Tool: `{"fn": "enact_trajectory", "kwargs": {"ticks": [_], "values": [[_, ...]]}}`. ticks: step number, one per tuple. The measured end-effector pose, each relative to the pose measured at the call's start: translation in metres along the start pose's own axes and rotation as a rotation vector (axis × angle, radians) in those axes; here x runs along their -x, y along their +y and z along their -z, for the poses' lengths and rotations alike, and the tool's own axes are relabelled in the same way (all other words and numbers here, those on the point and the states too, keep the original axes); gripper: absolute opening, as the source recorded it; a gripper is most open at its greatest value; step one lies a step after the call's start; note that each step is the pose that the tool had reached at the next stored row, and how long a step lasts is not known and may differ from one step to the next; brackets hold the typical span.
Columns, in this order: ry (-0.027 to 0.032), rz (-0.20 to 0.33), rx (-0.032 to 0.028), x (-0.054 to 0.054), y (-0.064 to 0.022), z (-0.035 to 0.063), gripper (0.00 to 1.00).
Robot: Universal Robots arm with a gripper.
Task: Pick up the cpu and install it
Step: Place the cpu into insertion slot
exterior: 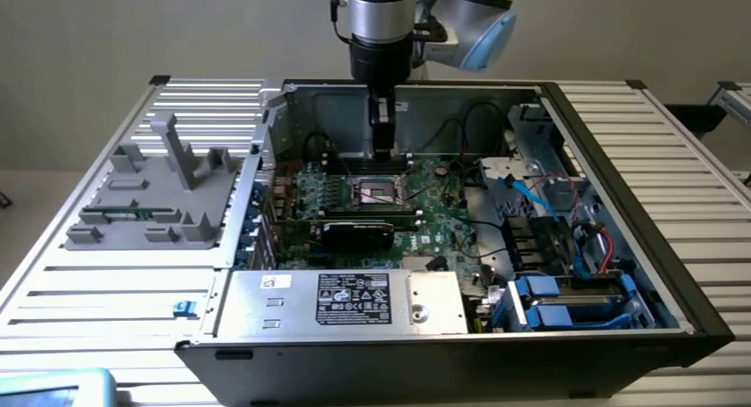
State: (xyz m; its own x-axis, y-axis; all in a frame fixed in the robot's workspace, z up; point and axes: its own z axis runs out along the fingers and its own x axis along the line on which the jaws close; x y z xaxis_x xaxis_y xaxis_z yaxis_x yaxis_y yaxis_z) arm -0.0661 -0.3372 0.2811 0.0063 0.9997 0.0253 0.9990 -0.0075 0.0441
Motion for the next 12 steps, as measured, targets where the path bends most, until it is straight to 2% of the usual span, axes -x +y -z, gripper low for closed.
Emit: {"fn": "enact_trajectory", "kwargs": {"ticks": [12], "values": [[0.0004,0.001,0.0000,0.004,-0.0016,-0.0216,0.55]]}}
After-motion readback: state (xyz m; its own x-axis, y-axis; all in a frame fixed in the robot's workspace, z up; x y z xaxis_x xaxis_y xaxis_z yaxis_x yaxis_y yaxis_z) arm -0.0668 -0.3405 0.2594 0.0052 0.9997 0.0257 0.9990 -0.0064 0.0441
